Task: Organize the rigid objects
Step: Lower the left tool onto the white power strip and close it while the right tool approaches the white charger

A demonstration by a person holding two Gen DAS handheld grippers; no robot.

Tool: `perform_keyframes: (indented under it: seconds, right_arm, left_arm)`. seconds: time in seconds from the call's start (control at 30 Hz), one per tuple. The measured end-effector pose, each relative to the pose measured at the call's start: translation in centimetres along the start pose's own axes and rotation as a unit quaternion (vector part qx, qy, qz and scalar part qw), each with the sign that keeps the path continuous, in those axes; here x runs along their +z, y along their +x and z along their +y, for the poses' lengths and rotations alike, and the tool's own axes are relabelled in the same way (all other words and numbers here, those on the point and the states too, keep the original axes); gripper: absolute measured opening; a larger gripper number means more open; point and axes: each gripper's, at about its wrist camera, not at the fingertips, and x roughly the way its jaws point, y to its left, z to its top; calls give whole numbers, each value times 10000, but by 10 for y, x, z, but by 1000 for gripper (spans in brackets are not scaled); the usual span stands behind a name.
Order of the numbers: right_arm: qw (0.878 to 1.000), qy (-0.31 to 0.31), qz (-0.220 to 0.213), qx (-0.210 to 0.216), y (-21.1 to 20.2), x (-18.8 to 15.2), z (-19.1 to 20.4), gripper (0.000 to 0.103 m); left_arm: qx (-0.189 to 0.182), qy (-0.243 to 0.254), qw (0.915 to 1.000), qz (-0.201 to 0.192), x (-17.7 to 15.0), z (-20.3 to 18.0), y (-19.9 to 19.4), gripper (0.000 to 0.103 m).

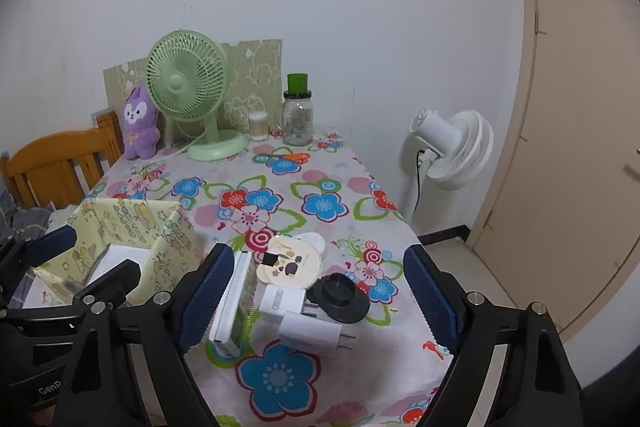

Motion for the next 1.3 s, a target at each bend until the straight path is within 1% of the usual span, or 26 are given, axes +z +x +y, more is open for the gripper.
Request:
perform_keyframes:
  seconds: [0.13, 0.27, 0.4, 0.5, 0.67, 0.87, 0.9, 1.0, 1.07, 1.1, 1.13, 1.2, 1.23, 1.3]
  right_arm:
    - [10000, 13, 69, -44, 9, -1, -6, 85]
    - [9998, 102, 145, -86, 17, -2, -16, 84]
    - [9996, 137, 209, -154, 26, -3, -28, 84]
    - [9996, 126, 234, -80, 34, -2, -34, 84]
    - [9994, 62, 350, -21, 52, -5, -38, 84]
    - [9981, 125, 600, 89, 78, -11, -42, 83]
    - [9978, 131, 636, 113, 82, -12, -42, 83]
    - [9970, 131, 739, 199, 92, -16, -41, 83]
    - [9964, 137, 798, 240, 98, -19, -39, 83]
    - [9960, 160, 833, 272, 101, -21, -39, 83]
    - [9955, 213, 873, 310, 103, -22, -40, 84]
    - [9950, 242, 910, 325, 106, -24, -41, 84]
    - [9950, 232, 923, 304, 108, -25, -42, 84]
    - [9948, 195, 958, 270, 110, -27, -42, 84]
  left_arm:
    - [-123, -1, 9998, 136, 2, -7, 11, 77]
    - [-220, -40, 9995, 218, 4, -16, 23, 76]
    - [-253, 81, 9992, 286, 6, -28, 35, 76]
    - [-230, 195, 9988, 379, 6, -36, 47, 75]
    - [-277, 266, 9971, 661, 2, -48, 70, 73]
    - [-358, 191, 9946, 954, -2, -55, 92, 69]
    - [-344, 206, 9943, 992, -3, -57, 96, 69]
    - [-157, 382, 9949, 924, -4, -63, 101, 69]
    - [-111, 420, 9947, 935, -5, -66, 104, 64]
    - [-172, 409, 9940, 998, -6, -67, 106, 58]
    - [-298, 339, 9926, 1128, -7, -67, 110, 58]
    - [-434, 224, 9898, 1338, -9, -67, 119, 58]
    - [-436, 198, 9892, 1387, -10, -67, 122, 58]
    - [-300, 210, 9900, 1363, -12, -68, 125, 56]
